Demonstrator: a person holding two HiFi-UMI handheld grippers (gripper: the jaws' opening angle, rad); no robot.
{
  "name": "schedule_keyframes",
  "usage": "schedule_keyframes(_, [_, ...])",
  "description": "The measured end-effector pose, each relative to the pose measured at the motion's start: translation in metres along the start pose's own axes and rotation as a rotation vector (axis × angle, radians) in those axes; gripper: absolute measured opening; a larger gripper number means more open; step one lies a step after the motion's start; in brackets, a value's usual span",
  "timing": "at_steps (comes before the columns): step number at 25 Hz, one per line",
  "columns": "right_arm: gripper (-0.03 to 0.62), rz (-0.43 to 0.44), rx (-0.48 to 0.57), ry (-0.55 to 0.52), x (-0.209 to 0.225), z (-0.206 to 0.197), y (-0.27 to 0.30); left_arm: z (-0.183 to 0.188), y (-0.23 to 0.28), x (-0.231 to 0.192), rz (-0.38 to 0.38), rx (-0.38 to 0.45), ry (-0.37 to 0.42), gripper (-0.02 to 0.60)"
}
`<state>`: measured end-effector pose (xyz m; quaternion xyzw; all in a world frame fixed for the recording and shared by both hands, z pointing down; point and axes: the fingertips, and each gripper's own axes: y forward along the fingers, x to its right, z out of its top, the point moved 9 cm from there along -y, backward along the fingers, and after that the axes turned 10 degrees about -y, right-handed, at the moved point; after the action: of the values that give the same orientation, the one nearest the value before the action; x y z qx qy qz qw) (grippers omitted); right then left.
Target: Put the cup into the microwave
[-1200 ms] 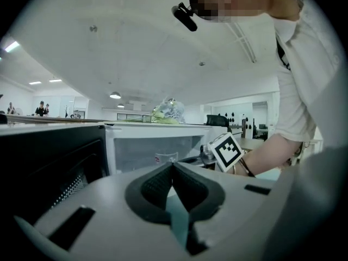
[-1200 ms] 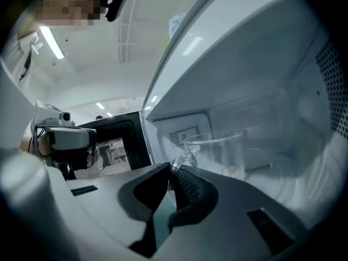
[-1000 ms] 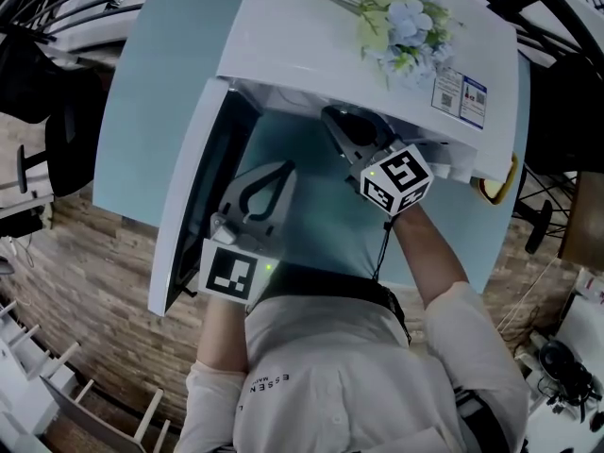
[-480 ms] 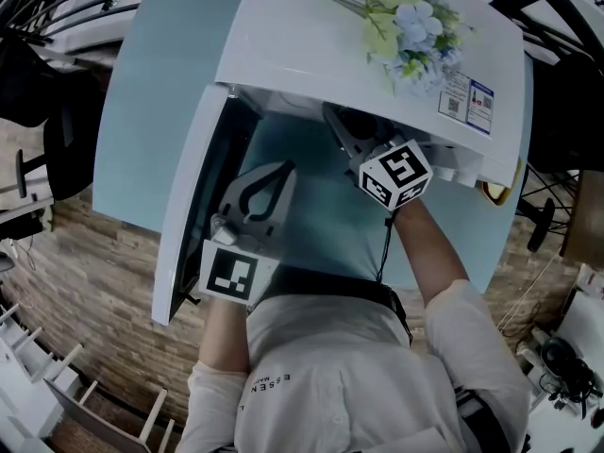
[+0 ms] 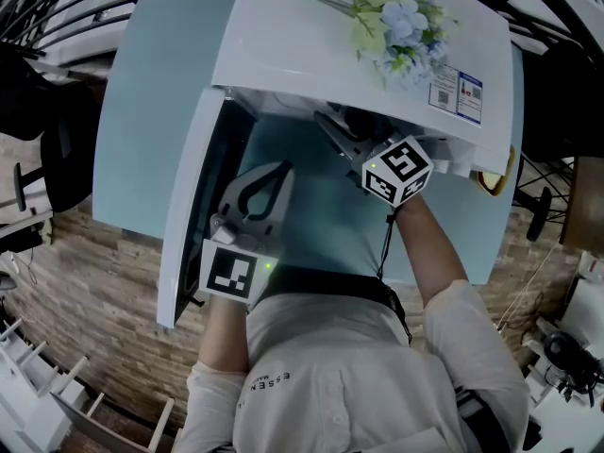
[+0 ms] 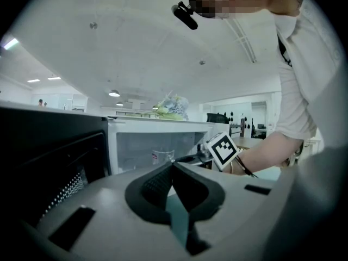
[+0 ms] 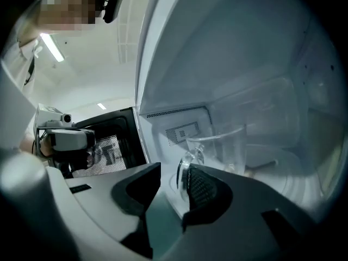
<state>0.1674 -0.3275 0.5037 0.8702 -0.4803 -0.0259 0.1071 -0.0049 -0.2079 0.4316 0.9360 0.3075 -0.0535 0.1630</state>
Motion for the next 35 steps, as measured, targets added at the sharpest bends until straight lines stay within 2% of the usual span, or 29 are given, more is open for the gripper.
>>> schedule_keyframes(6, [0.130,-0.060,-0.023,0.021,0.006,-0.007,-0.016,0.003,-0.001,0.003,-0.015,-0.003,0.010,0.003])
schedule_keyframes(12, [0.130,-0.104,-0.029,-0.003,-0.001,0.000,-0.031,0.006,-0.002,0.010,-0.028,0.002,0.018,0.002])
schedule_keyframes(18, [0.127,-0.199,0.002,0.012,-0.018,0.022,-0.067,0.020,-0.009,0.023,-0.048,0.027,0.028,0.002])
schedule_keyframes(21, [0.057,-0.253,0.028,0.023,-0.035,0.034,-0.088,0.029,-0.016,0.031,-0.057,0.038,0.042,0.002])
schedule_keyframes(29, [0.017,-0.321,0.073,0.003,-0.078,0.073,-0.131,0.056,-0.034,0.053,-0.112,0.045,0.104,0.003])
schedule_keyframes(35, [0.017,-0.309,0.116,-0.117,-0.103,0.114,-0.152,0.080,-0.047,0.053,-0.105,0.081,0.132,0.002])
